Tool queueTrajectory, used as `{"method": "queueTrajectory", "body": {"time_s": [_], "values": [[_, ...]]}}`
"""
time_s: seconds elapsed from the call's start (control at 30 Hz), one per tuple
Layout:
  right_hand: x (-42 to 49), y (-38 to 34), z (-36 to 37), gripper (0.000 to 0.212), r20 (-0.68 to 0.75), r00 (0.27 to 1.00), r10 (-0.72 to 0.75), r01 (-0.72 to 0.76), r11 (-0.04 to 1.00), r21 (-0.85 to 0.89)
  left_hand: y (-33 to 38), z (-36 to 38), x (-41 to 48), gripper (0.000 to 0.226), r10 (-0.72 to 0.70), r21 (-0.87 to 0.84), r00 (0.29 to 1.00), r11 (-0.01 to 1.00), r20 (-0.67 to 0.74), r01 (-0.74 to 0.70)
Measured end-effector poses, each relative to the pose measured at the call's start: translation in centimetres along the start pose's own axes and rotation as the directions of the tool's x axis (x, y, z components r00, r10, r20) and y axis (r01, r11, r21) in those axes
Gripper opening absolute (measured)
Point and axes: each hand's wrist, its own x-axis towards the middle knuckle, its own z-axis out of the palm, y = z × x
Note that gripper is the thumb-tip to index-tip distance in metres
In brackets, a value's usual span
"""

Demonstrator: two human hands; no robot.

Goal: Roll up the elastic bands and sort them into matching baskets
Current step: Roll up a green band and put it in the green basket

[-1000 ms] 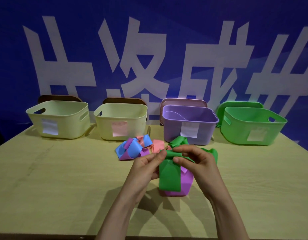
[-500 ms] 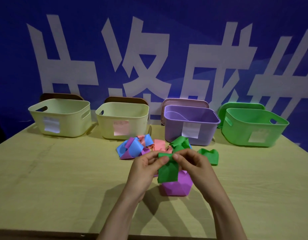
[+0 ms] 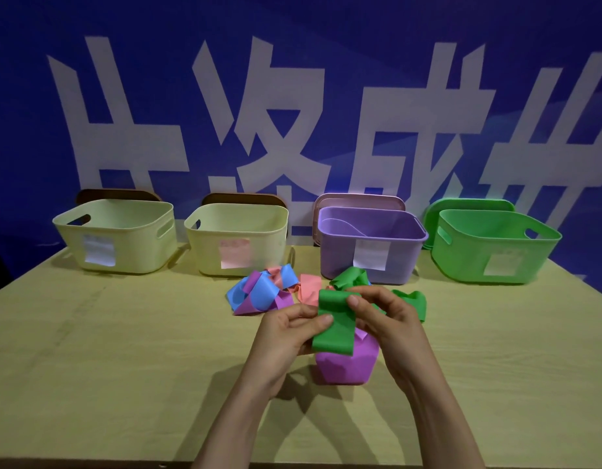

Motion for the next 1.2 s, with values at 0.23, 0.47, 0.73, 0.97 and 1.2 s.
{"method": "queueTrajectory", "body": {"time_s": [0.23, 0.47, 0.73, 0.97, 1.2], "values": [[0.06, 0.05, -0.42, 0.031, 0.048, 0.998, -0.046, 0.048, 0.998, -0.044, 0.24, -0.28, 0.15, 0.018, 0.038, 0.016, 0.999, 0.999, -0.01, -0.038], [-0.09, 0.4, -0.33, 0.031, 0.098, 0.986, -0.133, 0.144, 0.982, -0.12, 0.69, -0.05, -0.01, 0.017, 0.041, 0.005, 0.999, 0.999, -0.009, -0.041], [-0.3, 0.16, 0.01, 0.024, 0.117, 0.993, 0.029, -0.001, 0.972, -0.234, 0.34, 0.23, -0.14, 0.022, 0.084, 0.051, 0.993, 0.996, -0.088, -0.079], [-0.34, 0.19, 0.2, 0.006, 0.056, 0.998, 0.007, -0.002, 0.995, -0.1, 0.58, 0.18, -0.17, 0.03, 0.099, 0.022, 0.995, 0.995, 0.005, -0.099], [-0.28, 0.32, 0.18, 0.015, 0.024, 0.999, 0.028, -0.027, 0.998, -0.05, 0.56, 0.34, -0.03, 0.016, 0.118, 0.019, 0.993, 0.993, -0.005, -0.118]]}}
